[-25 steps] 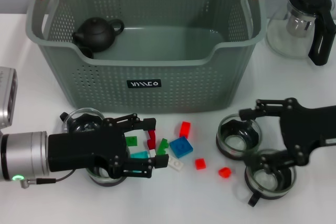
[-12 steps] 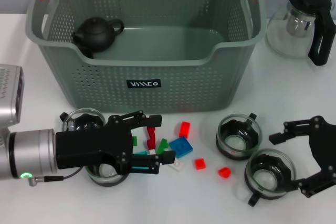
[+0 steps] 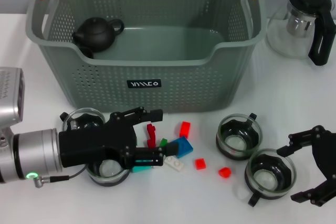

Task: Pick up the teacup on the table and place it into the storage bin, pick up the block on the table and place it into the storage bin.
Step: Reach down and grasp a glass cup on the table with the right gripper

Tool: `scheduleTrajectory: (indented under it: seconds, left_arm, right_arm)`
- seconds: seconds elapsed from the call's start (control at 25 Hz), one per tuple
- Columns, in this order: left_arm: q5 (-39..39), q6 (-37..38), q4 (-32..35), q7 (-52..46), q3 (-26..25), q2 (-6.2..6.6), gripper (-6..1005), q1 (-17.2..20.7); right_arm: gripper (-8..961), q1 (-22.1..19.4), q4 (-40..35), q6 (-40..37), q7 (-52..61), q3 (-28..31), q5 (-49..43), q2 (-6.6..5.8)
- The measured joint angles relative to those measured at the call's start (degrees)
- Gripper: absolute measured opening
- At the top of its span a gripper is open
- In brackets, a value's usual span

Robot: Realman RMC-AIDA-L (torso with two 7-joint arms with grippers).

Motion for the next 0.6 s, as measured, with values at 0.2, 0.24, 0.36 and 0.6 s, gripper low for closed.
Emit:
scheduleTrajectory:
  seconds: [0.2,0.24,0.36,0.6]
  left_arm:
    - [-1.21,-0.77,-0.55,0.25,-0.08,0.00,917,0.56]
    - [-1.31,-1.12,-0.71,0.26,-0.07,0.00,917,0.65]
    - [-1.44,-1.93,-1.22,0.30,-0.08,0.00,916,0.73]
    - [-1.88,-2.52,-2.37,1.13,-0.07,0.03,916,0.75]
  right_arm:
    - [942,0.39,-0.24,1.41,0.11,-4.13,-0.56,0.16]
    - [942,0.54,-0.24,1.71,0.12,-5.01,-0.65,0.22]
    - [942,1.29,-0.21,2.10,0.17,-7.08,-1.41,0.77]
    - [942,2.14,0.21,3.81,0.97,-12.31,-1.92,1.02]
